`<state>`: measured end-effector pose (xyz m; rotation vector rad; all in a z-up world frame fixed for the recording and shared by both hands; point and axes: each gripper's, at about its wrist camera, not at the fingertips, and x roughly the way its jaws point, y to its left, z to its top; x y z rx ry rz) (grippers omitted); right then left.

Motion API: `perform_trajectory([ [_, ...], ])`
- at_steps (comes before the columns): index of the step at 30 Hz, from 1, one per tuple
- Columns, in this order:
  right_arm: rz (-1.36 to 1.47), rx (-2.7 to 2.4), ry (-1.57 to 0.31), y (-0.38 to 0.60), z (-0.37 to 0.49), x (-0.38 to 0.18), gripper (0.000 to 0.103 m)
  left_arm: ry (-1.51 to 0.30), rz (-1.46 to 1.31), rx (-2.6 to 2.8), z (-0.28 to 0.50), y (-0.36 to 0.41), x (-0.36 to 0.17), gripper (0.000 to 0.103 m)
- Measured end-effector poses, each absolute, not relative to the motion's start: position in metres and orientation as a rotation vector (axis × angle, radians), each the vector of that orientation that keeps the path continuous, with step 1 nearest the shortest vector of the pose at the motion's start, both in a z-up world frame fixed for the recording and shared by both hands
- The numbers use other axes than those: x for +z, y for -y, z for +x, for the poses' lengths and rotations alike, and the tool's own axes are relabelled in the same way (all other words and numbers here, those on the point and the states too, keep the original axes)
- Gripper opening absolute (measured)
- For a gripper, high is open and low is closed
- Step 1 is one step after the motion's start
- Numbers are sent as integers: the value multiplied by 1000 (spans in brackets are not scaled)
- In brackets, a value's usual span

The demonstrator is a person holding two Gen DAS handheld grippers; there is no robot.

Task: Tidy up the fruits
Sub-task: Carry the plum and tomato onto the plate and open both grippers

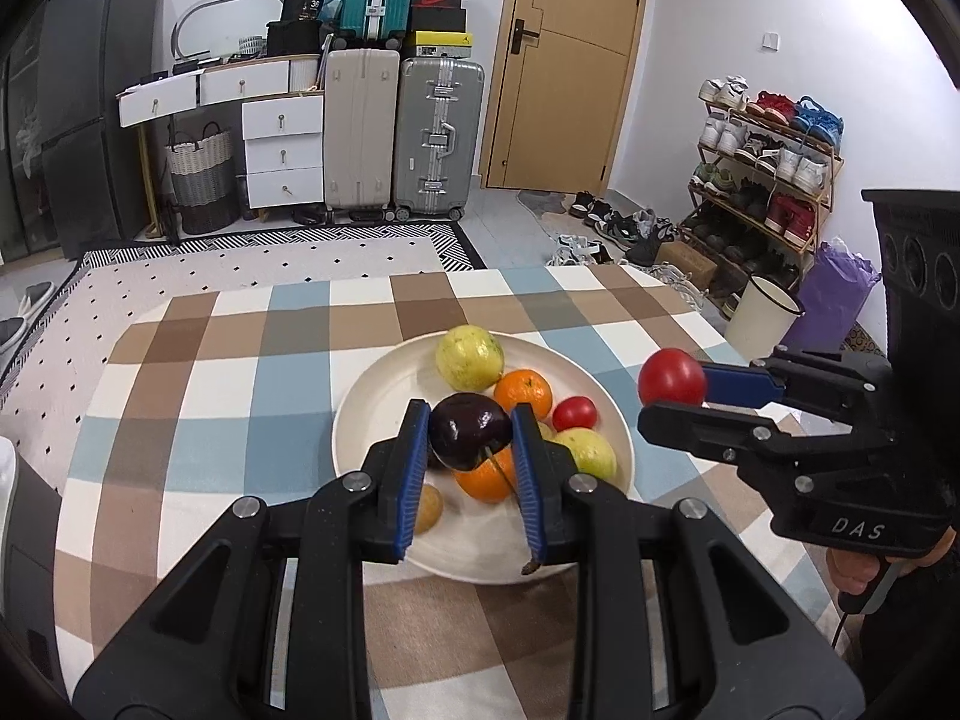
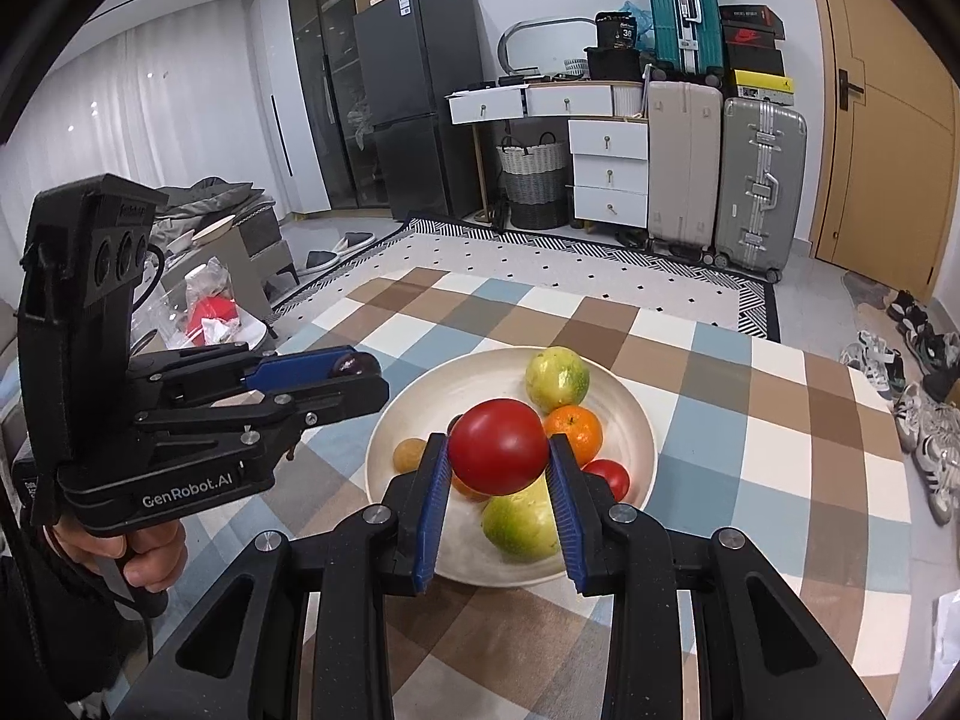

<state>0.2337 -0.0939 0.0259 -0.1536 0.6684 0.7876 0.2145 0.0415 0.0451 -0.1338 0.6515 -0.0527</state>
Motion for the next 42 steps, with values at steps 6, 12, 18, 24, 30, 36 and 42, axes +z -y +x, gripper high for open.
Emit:
perform_trajectory([
  [6, -139, 773, -679, 93, 251, 22, 32, -653, -130, -46, 234, -48, 45, 24],
  [12, -130, 761, -700, 88, 268, 14, 32, -676, -146, -46, 252, -55, 31, 24],
  [18, -136, 758, -730, 76, 283, 3, 32, -725, -148, -25, 265, -61, 6, 24],
  [24, -151, 764, -747, 63, 295, -6, 33, -748, -140, -5, 273, -64, -10, 24],
  [30, -178, 776, -762, 53, 299, -15, 33, -771, -133, 9, 278, -65, -22, 24],
  [36, -184, 770, -787, 49, 302, -27, 33, -790, -128, 16, 281, -64, -31, 25],
  [42, -166, 766, -776, 48, 305, -28, 34, -809, -129, 14, 284, -64, -36, 25],
])
